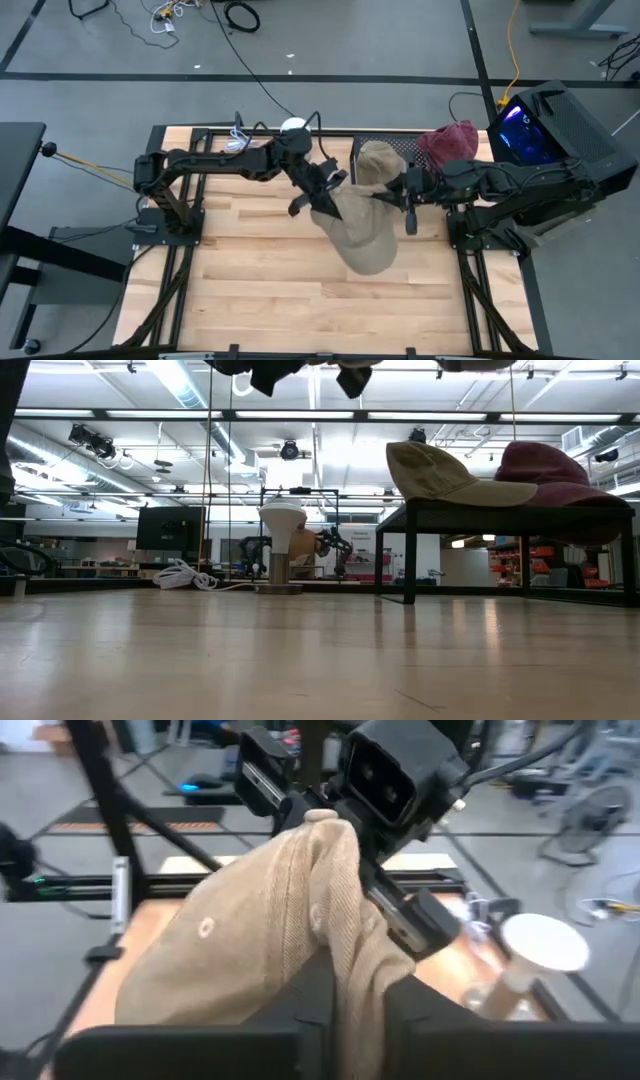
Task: Pick & Place hat
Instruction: Stack the stacked brown hat on the brown hat on the black shelf
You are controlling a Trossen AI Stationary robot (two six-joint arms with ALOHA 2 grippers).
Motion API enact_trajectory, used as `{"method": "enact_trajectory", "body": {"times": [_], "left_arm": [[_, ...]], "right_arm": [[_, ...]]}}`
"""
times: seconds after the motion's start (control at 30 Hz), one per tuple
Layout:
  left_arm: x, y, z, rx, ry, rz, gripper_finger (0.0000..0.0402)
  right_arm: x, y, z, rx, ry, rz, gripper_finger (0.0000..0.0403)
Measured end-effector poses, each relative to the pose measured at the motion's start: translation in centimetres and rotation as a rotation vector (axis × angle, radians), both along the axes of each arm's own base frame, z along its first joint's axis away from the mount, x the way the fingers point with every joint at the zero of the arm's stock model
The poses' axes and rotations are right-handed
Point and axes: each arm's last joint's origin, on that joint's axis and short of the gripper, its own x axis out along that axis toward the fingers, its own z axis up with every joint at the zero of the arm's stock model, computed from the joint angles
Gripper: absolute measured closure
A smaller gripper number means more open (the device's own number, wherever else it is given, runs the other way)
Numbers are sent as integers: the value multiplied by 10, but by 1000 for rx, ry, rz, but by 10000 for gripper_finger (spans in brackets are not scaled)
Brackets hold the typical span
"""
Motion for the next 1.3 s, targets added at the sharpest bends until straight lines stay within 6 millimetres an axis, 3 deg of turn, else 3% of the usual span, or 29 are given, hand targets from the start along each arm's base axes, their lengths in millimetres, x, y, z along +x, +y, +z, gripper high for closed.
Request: {"method": "enact_trajectory", "body": {"times": [0.23, 0.47, 0.6, 0.73, 0.87, 1.07, 1.3], "left_arm": [[-7, 25, 4, -93, 84, 68, 392], [-7, 27, 5, -98, 80, 106, 392], [-7, 30, 8, -97, 71, 187, 392], [-6, 32, 8, -94, 64, 240, 392], [-6, 33, 8, -86, 53, 268, 392], [-7, 39, 15, -83, 28, 279, 392], [-7, 44, 40, 22, 21, 338, 392]], "right_arm": [[-11, -4, 7, 50, -42, -63, 252], [-25, -9, 18, 37, -114, -86, 138], [-37, -16, 27, -73, -168, -230, 103], [-52, -22, 39, -197, -228, -371, 96], [-54, -20, 45, -204, -293, -290, 105], [-39, -16, 40, -236, -256, -223, 127], [-17, -12, 29, -244, -196, -178, 145]]}}
